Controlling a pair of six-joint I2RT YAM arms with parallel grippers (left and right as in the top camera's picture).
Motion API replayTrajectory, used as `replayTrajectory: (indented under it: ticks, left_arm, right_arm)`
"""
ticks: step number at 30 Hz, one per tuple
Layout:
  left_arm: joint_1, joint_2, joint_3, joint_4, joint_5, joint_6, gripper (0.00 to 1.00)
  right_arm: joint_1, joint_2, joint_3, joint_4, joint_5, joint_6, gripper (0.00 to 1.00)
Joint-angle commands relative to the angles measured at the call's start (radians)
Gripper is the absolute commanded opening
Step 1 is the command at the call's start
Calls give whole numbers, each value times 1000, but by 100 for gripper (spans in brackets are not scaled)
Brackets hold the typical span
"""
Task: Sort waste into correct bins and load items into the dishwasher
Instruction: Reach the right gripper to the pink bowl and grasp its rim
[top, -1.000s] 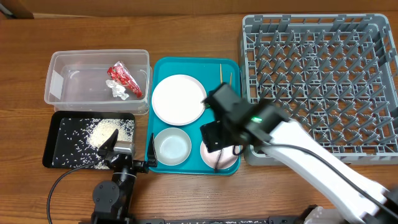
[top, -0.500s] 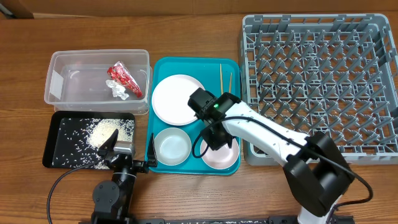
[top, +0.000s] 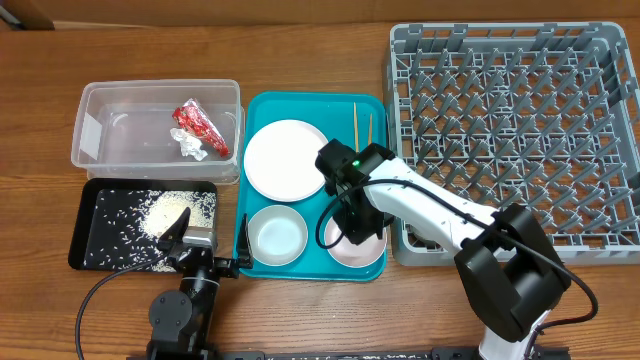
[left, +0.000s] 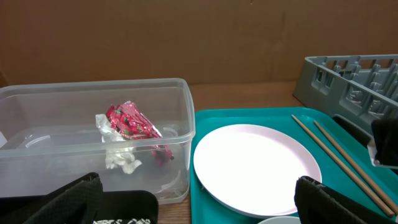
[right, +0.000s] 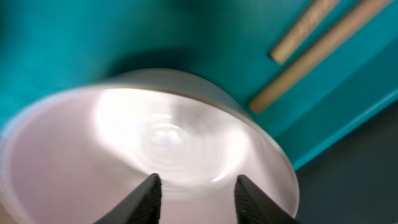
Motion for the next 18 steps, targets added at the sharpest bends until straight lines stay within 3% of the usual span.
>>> replayTrajectory:
  ticks: [1,2,4,8,12,18]
  left_arm:
    - [6,-5,-4,-2,8,-9,100]
    - [6,-5,-4,-2,8,-9,100]
    - [6,-5,-4,-2,8,-9,100]
    - [6,-5,-4,-2,8,-9,100]
    - [6,-5,-4,-2,8,-9,100]
    - [6,-5,-4,-2,8,-9,100]
  right_arm:
    - [8,-86,86,9,-32,-16,48]
    - [6,-97,97,18,-13,-17,64]
    - [0,-109,100,39,39,-27,76]
    - [-1,-107,69,85,74,-154,74]
    - [-1,-104,-26,192,74,-236,65]
    - [-2,-101,-184,313,146,-282,56]
